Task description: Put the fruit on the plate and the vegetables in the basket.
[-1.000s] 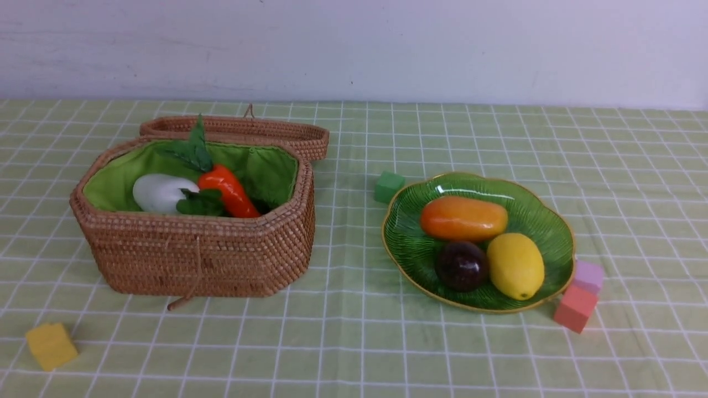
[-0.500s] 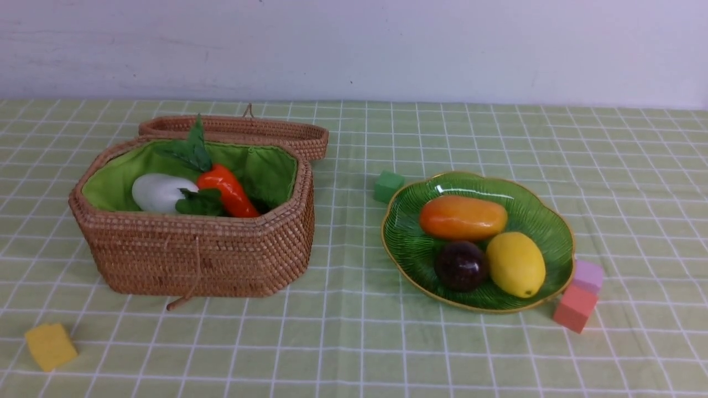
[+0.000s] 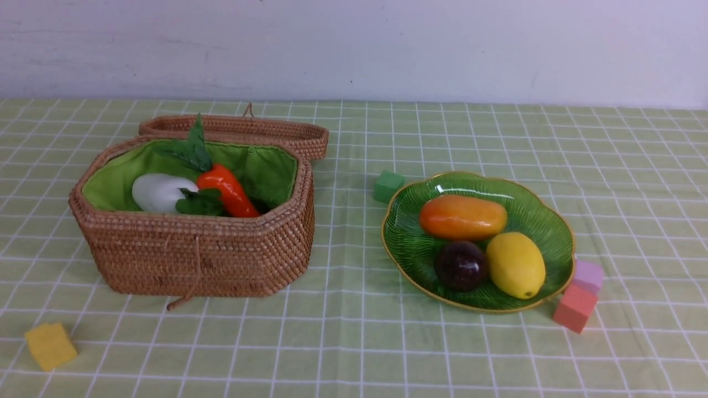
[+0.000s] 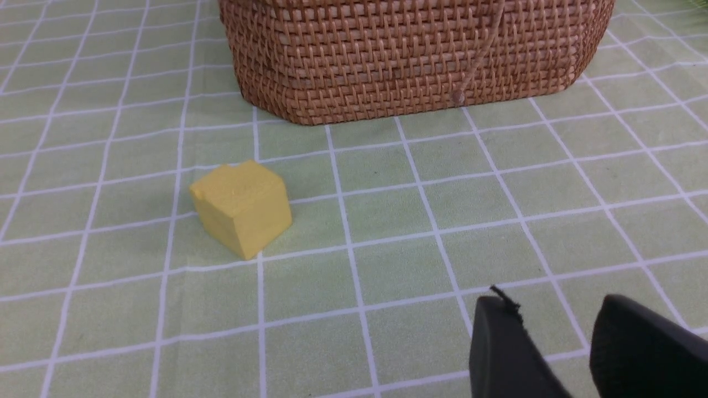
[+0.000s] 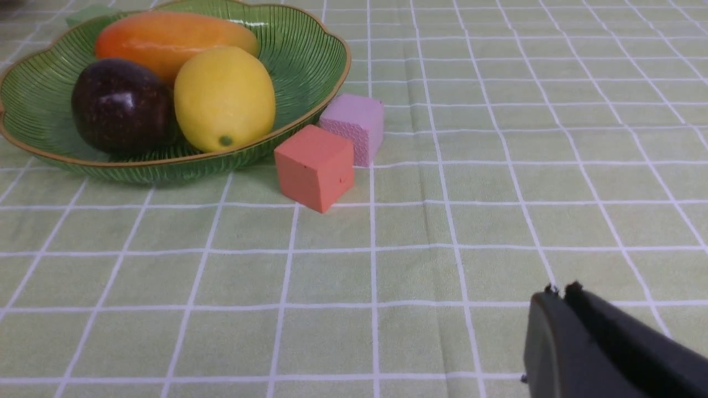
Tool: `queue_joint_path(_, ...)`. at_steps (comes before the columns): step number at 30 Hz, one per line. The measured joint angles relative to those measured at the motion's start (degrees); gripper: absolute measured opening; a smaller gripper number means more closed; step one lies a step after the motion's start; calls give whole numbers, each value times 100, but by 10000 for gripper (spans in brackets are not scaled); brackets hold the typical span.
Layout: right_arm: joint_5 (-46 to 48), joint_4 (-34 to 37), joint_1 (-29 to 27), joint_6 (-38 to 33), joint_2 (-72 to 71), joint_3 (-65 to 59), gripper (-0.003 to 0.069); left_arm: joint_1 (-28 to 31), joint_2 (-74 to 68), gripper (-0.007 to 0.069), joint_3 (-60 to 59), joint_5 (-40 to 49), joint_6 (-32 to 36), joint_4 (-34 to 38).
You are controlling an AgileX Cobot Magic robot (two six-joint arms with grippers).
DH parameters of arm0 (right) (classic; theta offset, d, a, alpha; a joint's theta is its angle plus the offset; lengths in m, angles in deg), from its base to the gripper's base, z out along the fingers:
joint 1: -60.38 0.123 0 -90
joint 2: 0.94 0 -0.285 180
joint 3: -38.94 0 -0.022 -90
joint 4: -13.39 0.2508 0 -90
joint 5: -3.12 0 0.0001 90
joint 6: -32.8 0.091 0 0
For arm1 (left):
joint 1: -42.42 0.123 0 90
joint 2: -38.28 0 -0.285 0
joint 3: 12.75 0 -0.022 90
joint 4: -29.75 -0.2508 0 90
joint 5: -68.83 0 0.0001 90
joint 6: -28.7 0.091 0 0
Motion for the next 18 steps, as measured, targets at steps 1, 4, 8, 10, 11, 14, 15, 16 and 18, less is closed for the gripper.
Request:
queue_joint_path(1,0,0,0,0,0,0,19,0,0,238,0,0,0,0)
queue_joint_path(4,0,0,0,0,0,0,23,0,0,238,0,0,0,0)
queue_joint_path(8,0,0,0,0,0,0,27,0,0,238,0,0,0,0)
queue_joint_path(10,0,0,0,-5,0,0,28,0,0,238,0,0,0,0)
queue_joint_path(11,0,0,0,-5,0,0,29,0,0,238,0,0,0,0)
queue_joint_path(14,0,0,0,-5,0,0,31,0,0,238,0,0,0,0)
queue_joint_path(15,0,0,0,-5,0,0,31,0,0,238,0,0,0,0)
queue_joint_path(16,0,0,0,-5,0,0,31,0,0,238,0,0,0,0)
queue_joint_path(18,0,0,0,-5,0,0,32,0,0,238,0,0,0,0)
